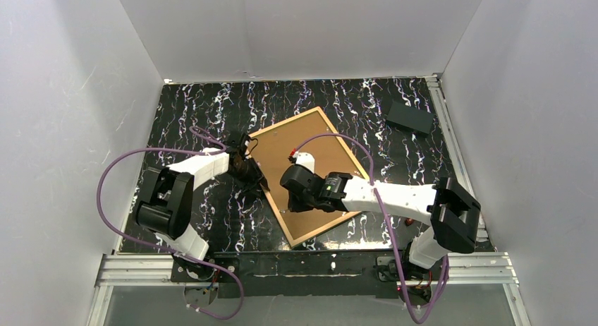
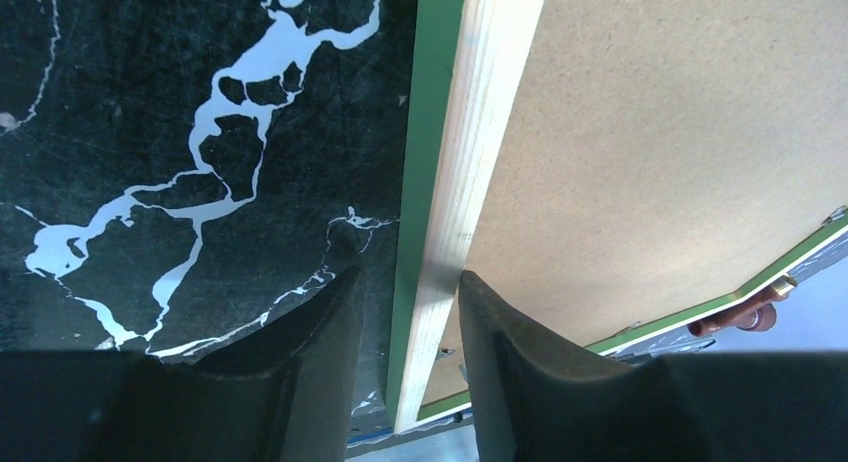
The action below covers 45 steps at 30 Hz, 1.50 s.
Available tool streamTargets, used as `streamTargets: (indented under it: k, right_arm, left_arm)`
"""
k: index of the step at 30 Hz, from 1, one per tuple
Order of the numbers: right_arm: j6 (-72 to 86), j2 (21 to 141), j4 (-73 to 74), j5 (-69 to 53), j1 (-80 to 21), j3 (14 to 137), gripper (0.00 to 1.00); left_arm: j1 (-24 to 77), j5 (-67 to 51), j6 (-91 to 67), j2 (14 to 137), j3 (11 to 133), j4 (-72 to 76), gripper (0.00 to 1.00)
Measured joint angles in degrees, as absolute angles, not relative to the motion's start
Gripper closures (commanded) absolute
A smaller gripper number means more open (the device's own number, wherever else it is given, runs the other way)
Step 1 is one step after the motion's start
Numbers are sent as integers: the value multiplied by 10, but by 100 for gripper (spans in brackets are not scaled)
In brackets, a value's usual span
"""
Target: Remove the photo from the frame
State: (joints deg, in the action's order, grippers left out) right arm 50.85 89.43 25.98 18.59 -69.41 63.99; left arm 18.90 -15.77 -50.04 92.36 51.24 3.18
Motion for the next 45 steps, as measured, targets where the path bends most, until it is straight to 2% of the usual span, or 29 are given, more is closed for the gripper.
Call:
streamTargets:
  k: [11,15,45]
  right_arm:
    - [509,905,259,196,-698,659,99]
    - [509,906,259,195,-704,659,99]
    - [506,962,276,229,-714,705,99]
  left_arm:
    - [190,-166,-507,940,515,46,93]
    - [190,-167,-506,941,517,44,100]
    - [190,-169,-505,943,519,42,100]
